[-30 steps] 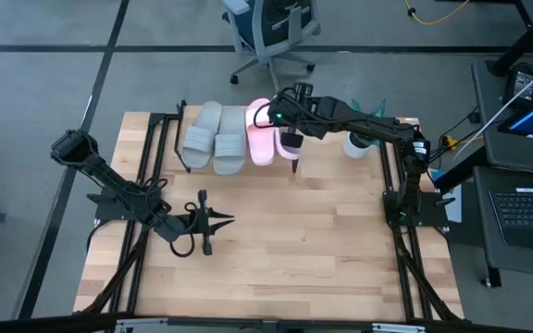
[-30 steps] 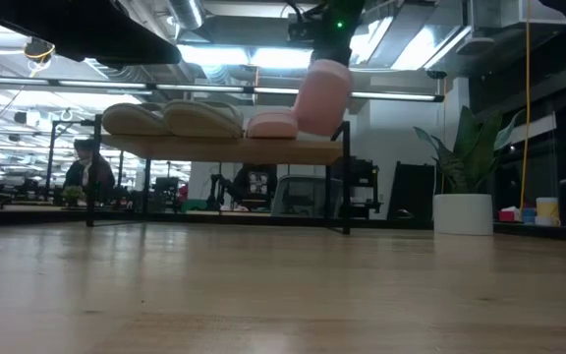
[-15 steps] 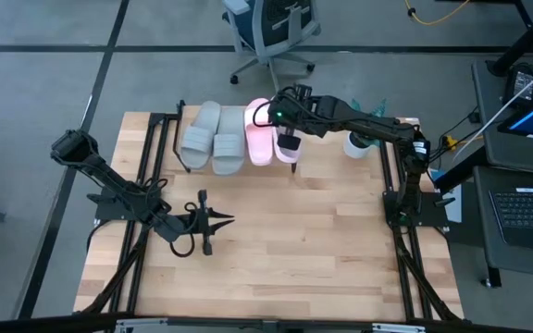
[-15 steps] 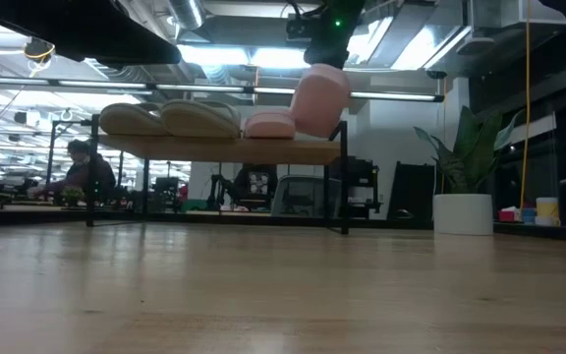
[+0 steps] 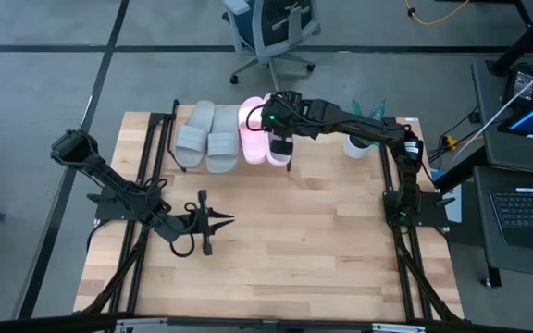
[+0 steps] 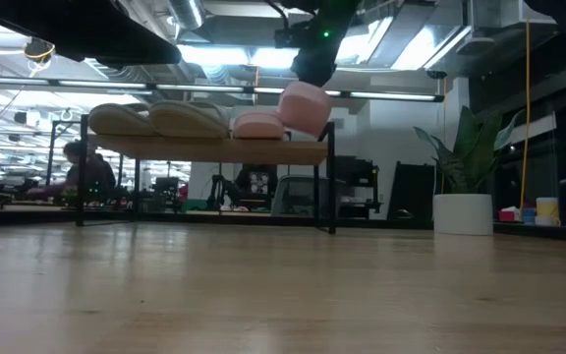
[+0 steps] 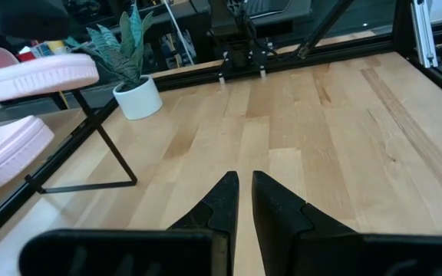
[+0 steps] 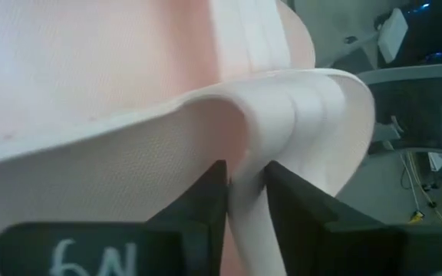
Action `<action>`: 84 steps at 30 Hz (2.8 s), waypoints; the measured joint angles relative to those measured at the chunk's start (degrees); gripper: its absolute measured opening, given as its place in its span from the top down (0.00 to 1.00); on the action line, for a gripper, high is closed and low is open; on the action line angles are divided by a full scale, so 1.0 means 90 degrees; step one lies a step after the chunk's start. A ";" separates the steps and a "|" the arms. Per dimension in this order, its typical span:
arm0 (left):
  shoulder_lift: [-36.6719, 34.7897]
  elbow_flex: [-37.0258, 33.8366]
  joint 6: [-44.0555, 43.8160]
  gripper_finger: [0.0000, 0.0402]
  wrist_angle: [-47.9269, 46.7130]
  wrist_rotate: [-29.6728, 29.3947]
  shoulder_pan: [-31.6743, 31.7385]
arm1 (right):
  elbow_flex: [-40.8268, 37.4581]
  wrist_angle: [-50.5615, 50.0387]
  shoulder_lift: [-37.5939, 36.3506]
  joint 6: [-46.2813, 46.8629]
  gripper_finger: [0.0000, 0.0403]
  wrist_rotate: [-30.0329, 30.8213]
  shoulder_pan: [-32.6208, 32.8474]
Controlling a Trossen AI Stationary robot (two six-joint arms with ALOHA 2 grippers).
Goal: Pick and place slides into the shelf
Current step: Put the pink slipper on the shelf, then return to Home Position
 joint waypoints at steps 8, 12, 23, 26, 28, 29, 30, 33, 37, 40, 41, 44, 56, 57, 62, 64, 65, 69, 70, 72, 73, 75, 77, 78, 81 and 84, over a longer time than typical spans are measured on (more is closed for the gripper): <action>0.0000 0.0000 0.0013 0.92 0.0000 0.0000 0.0000 | 0.0000 -0.0020 0.0000 -0.0008 0.60 -0.0041 0.0012; 0.0000 0.0000 0.0012 0.92 0.0000 0.0000 0.0000 | 0.0000 -0.0015 -0.0013 -0.0018 0.50 -0.0037 0.0012; 0.0000 0.0000 0.0012 0.92 0.0000 0.0000 0.0000 | 0.0592 -0.0247 -0.0005 0.0183 0.39 -0.0072 0.0143; 0.0000 0.0000 0.0015 0.92 0.0000 0.0000 0.0000 | 0.0697 -0.0392 -0.0005 0.0185 0.39 -0.0070 0.0216; 0.0000 0.0000 0.0012 0.92 0.0000 0.0000 -0.0001 | 0.0740 -0.0394 -0.0005 0.0189 0.39 -0.0064 0.0246; 0.0000 0.0000 0.0012 0.92 0.0000 0.0000 -0.0001 | 0.0741 -0.0410 -0.0007 0.0189 0.39 -0.0051 0.0250; 0.0000 0.0000 0.0012 0.92 0.0000 0.0000 -0.0001 | 0.0741 -0.0421 -0.0007 0.0189 0.39 -0.0043 0.0250; 0.0000 0.0000 0.0010 0.92 0.0000 0.0000 0.0000 | 0.0741 -0.0471 -0.0005 0.0193 0.39 -0.0037 0.0250; 0.0000 0.0000 0.0007 0.92 0.0000 0.0000 -0.0002 | 0.0741 -0.0534 -0.0007 0.0192 0.39 -0.0027 0.0278; 0.0000 0.0000 0.0008 0.92 -0.0002 0.0000 -0.0002 | 0.0865 -0.0696 -0.0007 0.0182 0.39 -0.0017 0.0351; 0.0000 0.0000 0.0008 0.92 0.0000 0.0000 -0.0002 | 0.0910 -0.0732 -0.0009 0.0182 0.39 -0.0018 0.0393; 0.0000 0.0000 0.0010 0.92 0.0000 0.0000 -0.0002 | 0.1101 -0.0878 -0.0012 0.0182 0.39 -0.0019 0.0511; 0.0000 0.0000 0.0017 0.92 -0.0002 0.0000 -0.0002 | 0.1244 -0.1757 -0.0022 0.0988 0.46 -0.0010 0.1114; 0.0000 0.0000 0.0017 0.92 0.0000 0.0000 -0.0002 | 0.1182 -0.1759 -0.0022 0.1054 0.47 0.0015 0.1184; 0.0000 0.0000 0.0019 0.92 -0.0002 0.0000 -0.0004 | 0.1127 -0.2027 -0.0022 0.1377 0.55 0.0105 0.1607; 0.0000 0.0000 0.0019 0.92 -0.0002 -0.0003 -0.0030 | 0.1127 -0.2178 -0.0022 0.1563 0.58 0.0142 0.1790; 0.0000 0.0000 0.0019 0.92 -0.0002 -0.0005 -0.0050 | 0.1127 -0.2239 -0.0022 0.1670 0.60 0.0232 0.1892; 0.0000 0.0000 0.0022 0.92 -0.0002 -0.0003 -0.0193 | 0.1118 -0.2508 -0.0022 0.2234 0.67 0.0818 0.2268; 0.0000 0.0000 0.0022 0.92 -0.0002 -0.0007 -0.0235 | 0.1042 -0.2531 -0.0025 0.2397 0.70 0.0827 0.2356; 0.0000 0.0000 0.0022 0.92 -0.0002 -0.0007 -0.0334 | 0.0750 -0.2398 -0.0054 0.2706 0.73 0.0912 0.2518; 0.0000 0.0000 0.0022 0.92 -0.0002 -0.0010 -0.0384 | 0.0523 -0.2277 -0.0077 0.2842 0.75 0.1032 0.2601; 0.0000 0.0000 0.0024 0.92 -0.0002 -0.0010 -0.0493 | -0.0029 -0.1966 -0.0162 0.3040 0.78 0.1377 0.2764; 0.0000 0.0000 0.0022 0.92 0.0002 -0.0021 -0.0614 | -0.0605 -0.1726 -0.0334 0.3374 0.81 0.1755 0.2952; 0.0000 0.0000 0.0022 0.92 0.0001 -0.0031 -0.0675 | -0.0855 -0.1613 -0.0465 0.3529 0.82 0.1862 0.3061; 0.0000 0.0000 0.0029 0.92 0.0032 -0.0055 -0.0843 | -0.1570 -0.0987 -0.1020 0.3883 0.84 0.2034 0.3361; 0.0000 0.0000 0.0039 0.92 0.0082 -0.0085 -0.0918 | -0.2390 0.0075 -0.1574 0.3789 0.85 0.2060 0.3620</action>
